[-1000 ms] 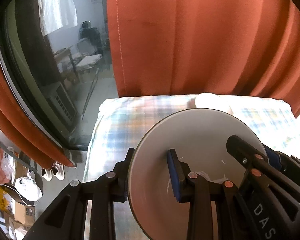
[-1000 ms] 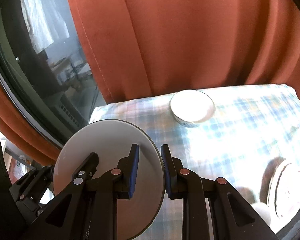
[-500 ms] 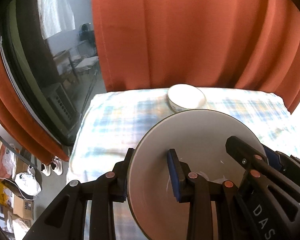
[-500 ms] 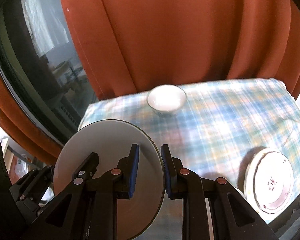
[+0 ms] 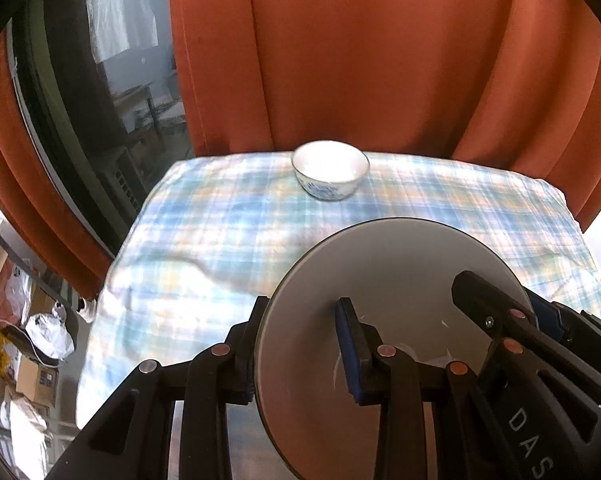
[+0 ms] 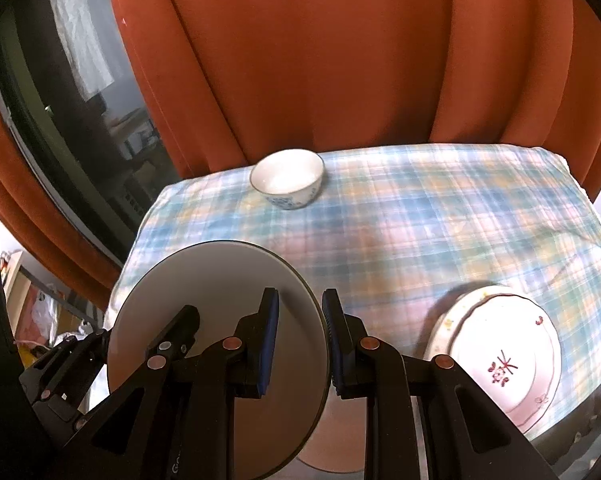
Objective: Organize plates and bowls
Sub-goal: 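Lift and carry the second plain plate with both tools toward the stack, then lower the plain plate onto the cloth beside the flowered stack, open both tools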
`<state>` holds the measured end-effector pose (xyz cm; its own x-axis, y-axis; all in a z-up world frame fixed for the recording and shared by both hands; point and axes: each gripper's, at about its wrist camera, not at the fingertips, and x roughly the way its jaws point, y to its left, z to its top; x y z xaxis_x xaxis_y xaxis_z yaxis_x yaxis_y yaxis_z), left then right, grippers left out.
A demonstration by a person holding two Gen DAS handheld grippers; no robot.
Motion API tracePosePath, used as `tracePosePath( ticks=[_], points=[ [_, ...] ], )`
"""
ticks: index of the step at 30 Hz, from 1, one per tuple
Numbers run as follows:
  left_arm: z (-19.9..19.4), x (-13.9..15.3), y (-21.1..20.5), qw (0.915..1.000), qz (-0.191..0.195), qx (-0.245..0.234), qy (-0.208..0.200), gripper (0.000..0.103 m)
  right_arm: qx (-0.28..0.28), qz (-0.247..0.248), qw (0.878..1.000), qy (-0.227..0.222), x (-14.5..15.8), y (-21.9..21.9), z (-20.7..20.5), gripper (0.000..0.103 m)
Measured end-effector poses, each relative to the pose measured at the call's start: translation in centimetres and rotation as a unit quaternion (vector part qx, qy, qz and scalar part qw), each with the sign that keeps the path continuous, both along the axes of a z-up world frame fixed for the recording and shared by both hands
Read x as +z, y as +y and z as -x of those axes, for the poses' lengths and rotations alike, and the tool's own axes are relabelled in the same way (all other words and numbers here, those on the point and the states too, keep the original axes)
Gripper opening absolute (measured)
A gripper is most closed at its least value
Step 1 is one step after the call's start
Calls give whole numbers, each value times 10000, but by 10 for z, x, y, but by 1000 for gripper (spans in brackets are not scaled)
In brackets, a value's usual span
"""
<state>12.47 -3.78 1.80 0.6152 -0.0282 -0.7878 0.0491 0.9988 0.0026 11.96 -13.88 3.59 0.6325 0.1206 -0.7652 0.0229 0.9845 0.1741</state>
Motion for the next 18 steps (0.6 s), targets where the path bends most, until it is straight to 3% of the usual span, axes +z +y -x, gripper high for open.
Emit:
tracePosePath(
  ticks=[18],
  points=[
    [27, -48, -51, 9979, -1, 230, 597, 31, 311, 27, 9980, 542, -45, -61, 25, 26]
  ],
)
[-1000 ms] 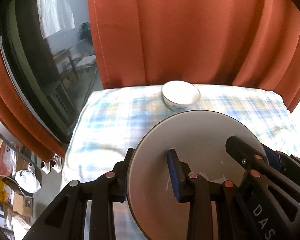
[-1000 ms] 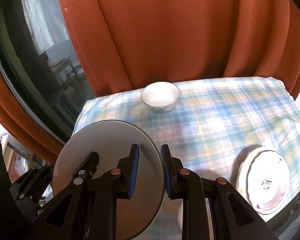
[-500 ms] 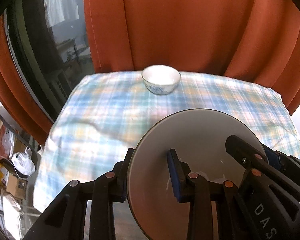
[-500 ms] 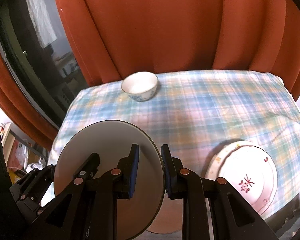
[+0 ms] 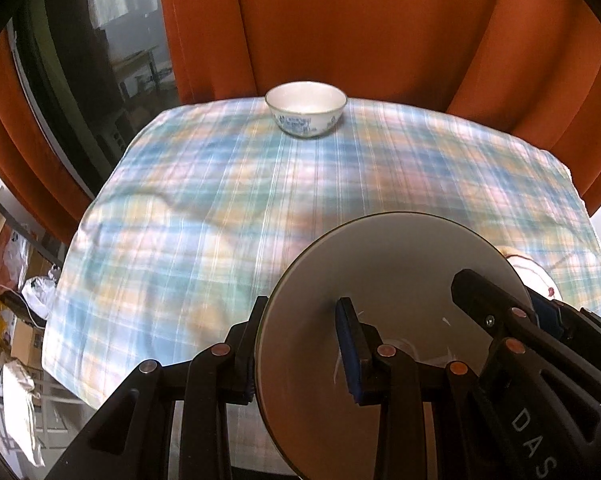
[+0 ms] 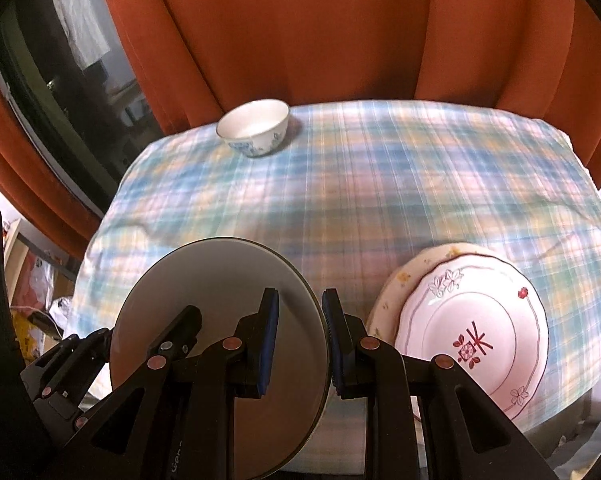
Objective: Organize plates and bowls
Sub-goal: 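Lower the plain plate onto the cloth beside the flowered stack, open both tools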
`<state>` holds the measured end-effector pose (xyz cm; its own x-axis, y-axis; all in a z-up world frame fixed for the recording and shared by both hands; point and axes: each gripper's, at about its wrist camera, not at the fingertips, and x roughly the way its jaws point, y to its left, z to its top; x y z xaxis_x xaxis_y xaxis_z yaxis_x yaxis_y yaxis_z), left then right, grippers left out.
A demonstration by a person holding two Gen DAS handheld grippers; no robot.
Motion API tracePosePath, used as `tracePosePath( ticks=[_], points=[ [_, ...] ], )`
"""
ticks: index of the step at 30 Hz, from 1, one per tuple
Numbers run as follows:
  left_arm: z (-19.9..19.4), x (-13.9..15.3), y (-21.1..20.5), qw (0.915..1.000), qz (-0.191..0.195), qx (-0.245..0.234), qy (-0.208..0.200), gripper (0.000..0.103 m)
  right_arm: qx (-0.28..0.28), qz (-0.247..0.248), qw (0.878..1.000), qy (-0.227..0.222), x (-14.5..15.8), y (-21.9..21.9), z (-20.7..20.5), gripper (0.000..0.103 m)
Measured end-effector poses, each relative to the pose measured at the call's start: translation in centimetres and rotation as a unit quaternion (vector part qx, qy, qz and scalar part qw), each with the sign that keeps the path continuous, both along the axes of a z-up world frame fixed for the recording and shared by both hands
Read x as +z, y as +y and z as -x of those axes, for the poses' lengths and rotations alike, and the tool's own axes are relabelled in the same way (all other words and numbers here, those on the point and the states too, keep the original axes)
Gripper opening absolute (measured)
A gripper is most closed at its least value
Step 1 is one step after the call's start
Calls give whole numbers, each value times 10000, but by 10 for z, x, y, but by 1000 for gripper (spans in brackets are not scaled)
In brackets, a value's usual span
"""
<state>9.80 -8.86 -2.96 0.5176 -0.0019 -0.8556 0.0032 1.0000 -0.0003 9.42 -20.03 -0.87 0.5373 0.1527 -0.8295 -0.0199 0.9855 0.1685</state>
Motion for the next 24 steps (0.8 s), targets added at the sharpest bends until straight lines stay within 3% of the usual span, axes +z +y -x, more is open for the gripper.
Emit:
tracePosePath(
  ticks=[14, 24],
  points=[
    [0, -28, 6, 9992, 65, 206, 329, 31, 233, -5, 9989, 416, -29, 1, -2, 26],
    [-6, -47, 9, 9982, 206, 221, 516, 31, 283, 270, 9976, 579, -44, 8, -11, 26]
  ],
)
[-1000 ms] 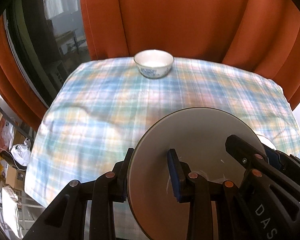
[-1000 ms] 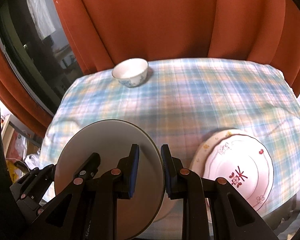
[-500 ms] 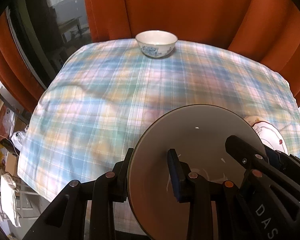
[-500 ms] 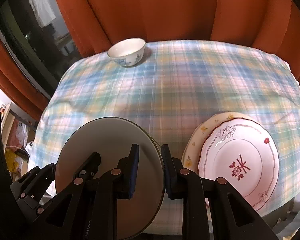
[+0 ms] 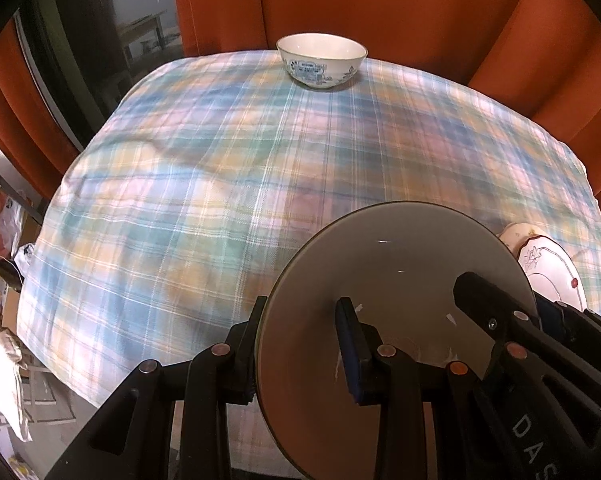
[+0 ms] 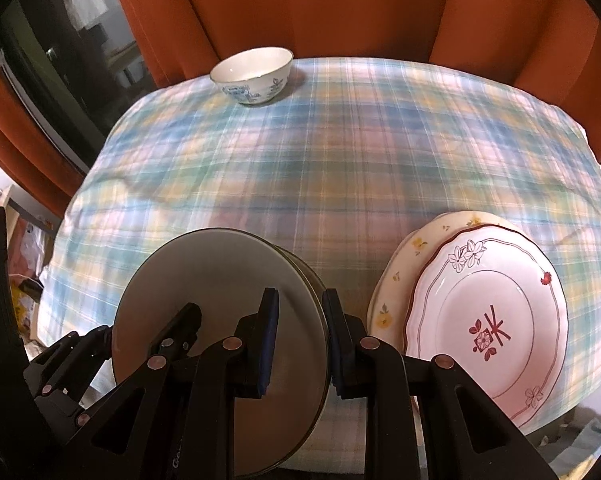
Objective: Organize plates and bowls
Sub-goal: 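Lower the plain plate onto the cloth beside the flowered stack, open both tools, then move both tools to the plain grey-rimmed plates and grip their rim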
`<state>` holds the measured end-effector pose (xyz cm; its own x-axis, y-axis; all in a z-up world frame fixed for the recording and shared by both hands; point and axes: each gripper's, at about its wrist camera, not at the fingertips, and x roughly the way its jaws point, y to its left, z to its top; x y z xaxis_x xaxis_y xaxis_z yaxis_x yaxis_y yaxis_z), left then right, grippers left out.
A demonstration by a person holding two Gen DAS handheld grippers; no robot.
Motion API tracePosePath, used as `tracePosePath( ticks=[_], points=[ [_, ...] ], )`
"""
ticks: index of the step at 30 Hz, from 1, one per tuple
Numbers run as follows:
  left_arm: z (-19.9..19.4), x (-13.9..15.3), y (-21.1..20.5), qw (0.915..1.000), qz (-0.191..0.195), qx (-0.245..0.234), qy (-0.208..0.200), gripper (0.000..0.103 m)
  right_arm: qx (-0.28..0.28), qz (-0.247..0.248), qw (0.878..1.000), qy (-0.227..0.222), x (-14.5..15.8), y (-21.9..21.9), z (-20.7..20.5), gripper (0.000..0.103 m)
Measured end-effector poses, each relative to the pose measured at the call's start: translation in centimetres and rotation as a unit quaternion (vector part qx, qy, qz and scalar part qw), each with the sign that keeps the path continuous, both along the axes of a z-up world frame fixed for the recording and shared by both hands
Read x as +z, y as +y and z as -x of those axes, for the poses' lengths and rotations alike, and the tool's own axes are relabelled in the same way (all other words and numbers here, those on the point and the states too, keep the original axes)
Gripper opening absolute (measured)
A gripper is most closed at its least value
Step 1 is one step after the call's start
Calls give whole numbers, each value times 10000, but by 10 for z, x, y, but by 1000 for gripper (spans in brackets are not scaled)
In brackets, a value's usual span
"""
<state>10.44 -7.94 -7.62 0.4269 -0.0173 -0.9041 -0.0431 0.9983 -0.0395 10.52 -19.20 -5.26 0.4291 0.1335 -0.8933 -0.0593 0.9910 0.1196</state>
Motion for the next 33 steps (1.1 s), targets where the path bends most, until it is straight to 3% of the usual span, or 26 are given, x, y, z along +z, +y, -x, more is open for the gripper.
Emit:
tracePosePath(
  ticks=[9, 12, 20, 24, 28, 33],
  points=[
    [-5, -14, 0, 9997, 206, -21, 163, 31, 94, 296, 9995, -31, -9, 4, -7, 26],
    [-5, -16, -3, 9999, 104, -31, 135, 30, 99, 368, 9992, -110, -11, 3, -7, 26],
    [-6, -15, -1, 9997, 175, 1, 169, 36, 113, 220, 9996, -127, -14, -2, -8, 29],
    [-5, -7, 2, 9999, 107, 5, 12, 44, 156, 26, 9998, -103, -12, -1, -9, 40],
    [-6, 3, 11, 9998, 138, -33, -148, 59, 173, -78, 9995, -258, -3, 5, -7, 63],
    [-8, 13, 25, 9993, 137, -160, -306, 67, 62, -32, 9992, -404, 8, 18, -7, 71]
  ],
)
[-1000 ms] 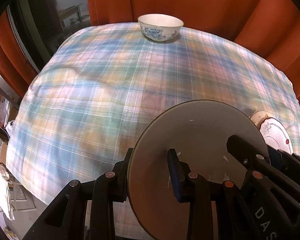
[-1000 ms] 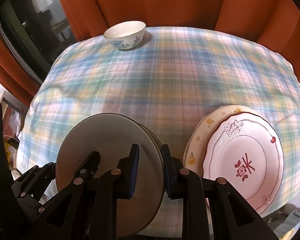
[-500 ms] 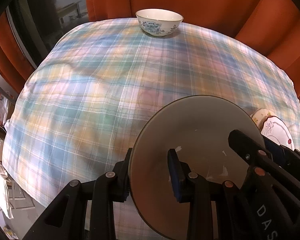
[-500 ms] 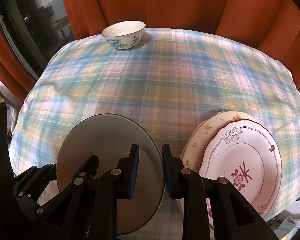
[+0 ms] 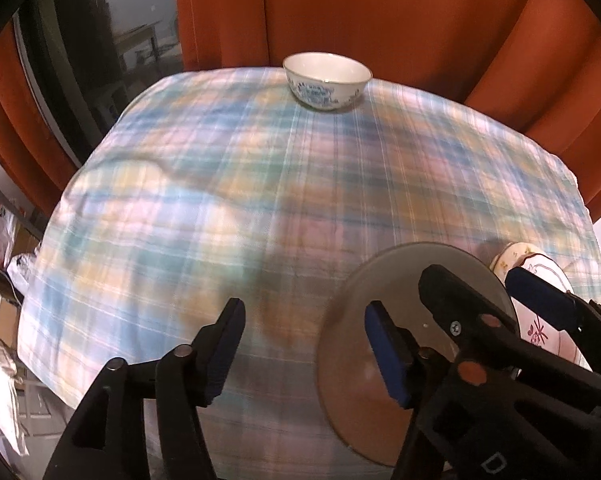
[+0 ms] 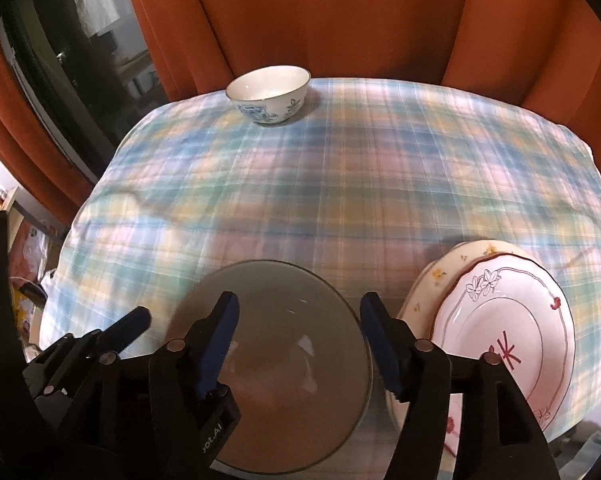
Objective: Organize plates and bowls
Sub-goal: 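Move both tools to the plain grey-rimmed plates and grip their rim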
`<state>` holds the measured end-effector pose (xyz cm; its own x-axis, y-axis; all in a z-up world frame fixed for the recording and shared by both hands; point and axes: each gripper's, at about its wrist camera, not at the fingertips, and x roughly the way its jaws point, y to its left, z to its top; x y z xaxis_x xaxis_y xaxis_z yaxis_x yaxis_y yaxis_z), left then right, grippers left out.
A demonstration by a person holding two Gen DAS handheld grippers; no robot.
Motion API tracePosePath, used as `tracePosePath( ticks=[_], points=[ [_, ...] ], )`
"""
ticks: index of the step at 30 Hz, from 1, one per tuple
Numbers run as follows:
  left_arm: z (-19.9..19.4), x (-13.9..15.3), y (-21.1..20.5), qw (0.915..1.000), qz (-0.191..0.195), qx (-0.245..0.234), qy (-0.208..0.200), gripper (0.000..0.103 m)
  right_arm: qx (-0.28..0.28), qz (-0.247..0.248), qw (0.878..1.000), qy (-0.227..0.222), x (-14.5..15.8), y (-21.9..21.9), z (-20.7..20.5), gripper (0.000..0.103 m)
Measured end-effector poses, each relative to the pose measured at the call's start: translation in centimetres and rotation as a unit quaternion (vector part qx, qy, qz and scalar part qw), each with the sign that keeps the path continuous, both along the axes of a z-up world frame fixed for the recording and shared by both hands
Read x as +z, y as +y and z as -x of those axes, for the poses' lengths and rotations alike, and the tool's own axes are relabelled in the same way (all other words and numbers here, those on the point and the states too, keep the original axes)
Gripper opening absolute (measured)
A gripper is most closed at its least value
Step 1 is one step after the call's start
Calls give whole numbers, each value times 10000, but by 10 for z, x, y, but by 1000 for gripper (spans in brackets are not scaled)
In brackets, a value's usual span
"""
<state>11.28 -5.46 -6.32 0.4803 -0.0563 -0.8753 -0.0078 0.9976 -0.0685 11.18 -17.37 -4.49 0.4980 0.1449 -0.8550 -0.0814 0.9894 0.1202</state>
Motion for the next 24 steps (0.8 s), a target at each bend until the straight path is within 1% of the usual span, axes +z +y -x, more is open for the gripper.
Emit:
tracePosePath(
  ticks=[2, 12, 19, 24],
  points=[
    [-2, 3, 9, 10000, 26, -66, -46, 68, -72, 48, 9999, -83, 4, 7, 0, 74],
    [-16, 24, 48, 9982, 136, -551, -198, 70, -527, 60, 9983, -223, 24, 45, -1, 74],
    [-31, 40, 81, 9950, 135, -921, -373, 70, -852, 68, 9958, -334, 38, 80, -4, 74],
    [-44, 51, 93, 9922, 106, -1127, -523, 70, -1083, 71, 9931, -449, 48, 101, -9, 74]
  ],
)
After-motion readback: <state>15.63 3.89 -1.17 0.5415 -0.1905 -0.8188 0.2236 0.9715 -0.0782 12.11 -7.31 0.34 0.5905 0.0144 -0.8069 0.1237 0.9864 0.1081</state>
